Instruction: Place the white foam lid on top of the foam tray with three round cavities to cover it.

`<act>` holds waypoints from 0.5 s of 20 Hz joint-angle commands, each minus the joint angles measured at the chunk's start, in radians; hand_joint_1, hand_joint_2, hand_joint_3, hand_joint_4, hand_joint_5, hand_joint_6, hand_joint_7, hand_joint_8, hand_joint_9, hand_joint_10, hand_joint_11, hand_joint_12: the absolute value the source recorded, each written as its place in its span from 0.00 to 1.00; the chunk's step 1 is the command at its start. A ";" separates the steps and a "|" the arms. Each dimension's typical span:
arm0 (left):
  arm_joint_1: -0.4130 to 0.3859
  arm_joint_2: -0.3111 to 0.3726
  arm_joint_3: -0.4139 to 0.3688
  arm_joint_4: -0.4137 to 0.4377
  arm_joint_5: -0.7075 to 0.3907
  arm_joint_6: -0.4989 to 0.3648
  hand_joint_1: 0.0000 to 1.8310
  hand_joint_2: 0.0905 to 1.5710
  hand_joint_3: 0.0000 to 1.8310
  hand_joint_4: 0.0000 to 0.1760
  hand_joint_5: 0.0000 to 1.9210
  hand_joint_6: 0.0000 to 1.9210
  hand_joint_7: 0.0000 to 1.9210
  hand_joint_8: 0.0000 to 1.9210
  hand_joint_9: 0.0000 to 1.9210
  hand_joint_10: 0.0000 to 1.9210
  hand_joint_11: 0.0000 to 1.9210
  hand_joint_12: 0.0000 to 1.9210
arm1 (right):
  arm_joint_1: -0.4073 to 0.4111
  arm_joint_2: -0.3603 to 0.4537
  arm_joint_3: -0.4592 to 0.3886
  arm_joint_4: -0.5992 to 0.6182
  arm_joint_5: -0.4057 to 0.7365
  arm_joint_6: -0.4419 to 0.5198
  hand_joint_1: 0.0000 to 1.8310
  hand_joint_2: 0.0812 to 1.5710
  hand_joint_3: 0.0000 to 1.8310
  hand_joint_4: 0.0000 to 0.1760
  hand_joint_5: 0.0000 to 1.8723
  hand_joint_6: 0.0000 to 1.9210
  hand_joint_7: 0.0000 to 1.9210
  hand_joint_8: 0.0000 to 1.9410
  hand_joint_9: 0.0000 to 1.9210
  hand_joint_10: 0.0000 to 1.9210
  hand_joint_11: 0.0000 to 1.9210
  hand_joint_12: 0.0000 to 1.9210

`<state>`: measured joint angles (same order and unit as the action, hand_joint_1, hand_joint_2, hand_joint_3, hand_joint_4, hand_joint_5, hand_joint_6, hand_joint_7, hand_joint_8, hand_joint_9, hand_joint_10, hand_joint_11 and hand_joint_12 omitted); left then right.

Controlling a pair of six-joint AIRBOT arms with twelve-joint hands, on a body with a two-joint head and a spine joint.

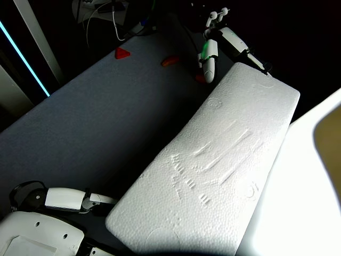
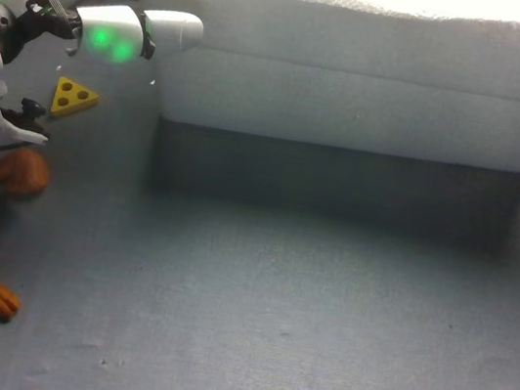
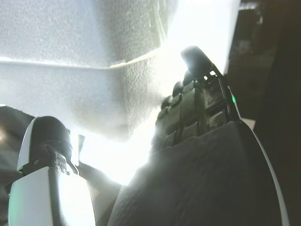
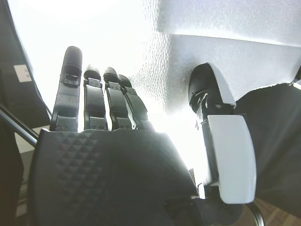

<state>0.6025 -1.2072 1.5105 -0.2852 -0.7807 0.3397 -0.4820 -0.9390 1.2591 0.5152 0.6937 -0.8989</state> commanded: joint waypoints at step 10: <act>0.048 0.039 -0.021 -0.036 -0.138 0.004 0.30 0.63 0.00 0.00 0.00 0.00 0.00 0.00 0.00 0.00 0.00 0.02 | 0.011 0.062 -0.032 0.008 0.119 -0.055 0.29 0.78 0.00 0.00 0.00 0.00 0.00 0.00 0.00 0.00 0.00 0.12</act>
<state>0.6540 -1.1782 1.4872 -0.3145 -0.7864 0.3462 -0.4820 -0.8959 1.2232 0.5243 0.6903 -0.9497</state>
